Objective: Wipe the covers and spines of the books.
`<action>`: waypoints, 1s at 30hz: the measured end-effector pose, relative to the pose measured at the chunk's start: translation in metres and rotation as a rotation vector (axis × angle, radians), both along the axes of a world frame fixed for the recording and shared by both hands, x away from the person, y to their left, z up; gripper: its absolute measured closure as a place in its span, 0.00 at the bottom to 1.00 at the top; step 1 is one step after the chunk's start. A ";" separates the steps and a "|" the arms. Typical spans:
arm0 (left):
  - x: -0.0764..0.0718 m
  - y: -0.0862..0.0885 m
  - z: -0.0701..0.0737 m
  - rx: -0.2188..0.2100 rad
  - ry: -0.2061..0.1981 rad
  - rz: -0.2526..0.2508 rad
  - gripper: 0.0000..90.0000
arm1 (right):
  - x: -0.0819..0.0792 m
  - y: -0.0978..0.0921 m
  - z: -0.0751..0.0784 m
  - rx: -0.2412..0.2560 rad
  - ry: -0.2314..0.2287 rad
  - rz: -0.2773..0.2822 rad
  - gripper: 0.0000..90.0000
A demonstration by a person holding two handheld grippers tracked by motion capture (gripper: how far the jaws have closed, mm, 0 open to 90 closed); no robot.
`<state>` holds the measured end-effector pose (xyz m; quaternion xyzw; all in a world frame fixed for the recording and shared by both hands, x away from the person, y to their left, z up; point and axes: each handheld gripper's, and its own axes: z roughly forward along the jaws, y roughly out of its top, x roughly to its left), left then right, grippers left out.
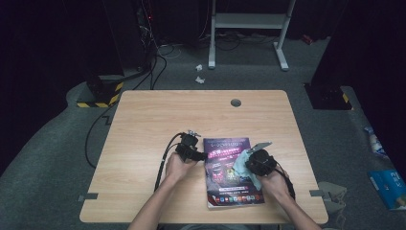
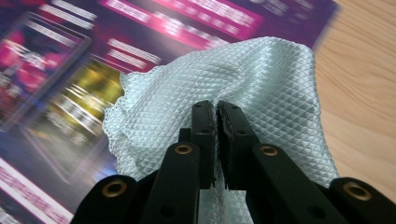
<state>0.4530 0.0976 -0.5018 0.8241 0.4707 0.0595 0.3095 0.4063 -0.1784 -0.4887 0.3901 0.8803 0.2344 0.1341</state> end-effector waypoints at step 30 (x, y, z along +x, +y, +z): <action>-0.056 -0.008 -0.001 0.065 -0.038 -0.057 0.35 | 0.030 0.112 0.000 0.028 0.024 0.151 0.94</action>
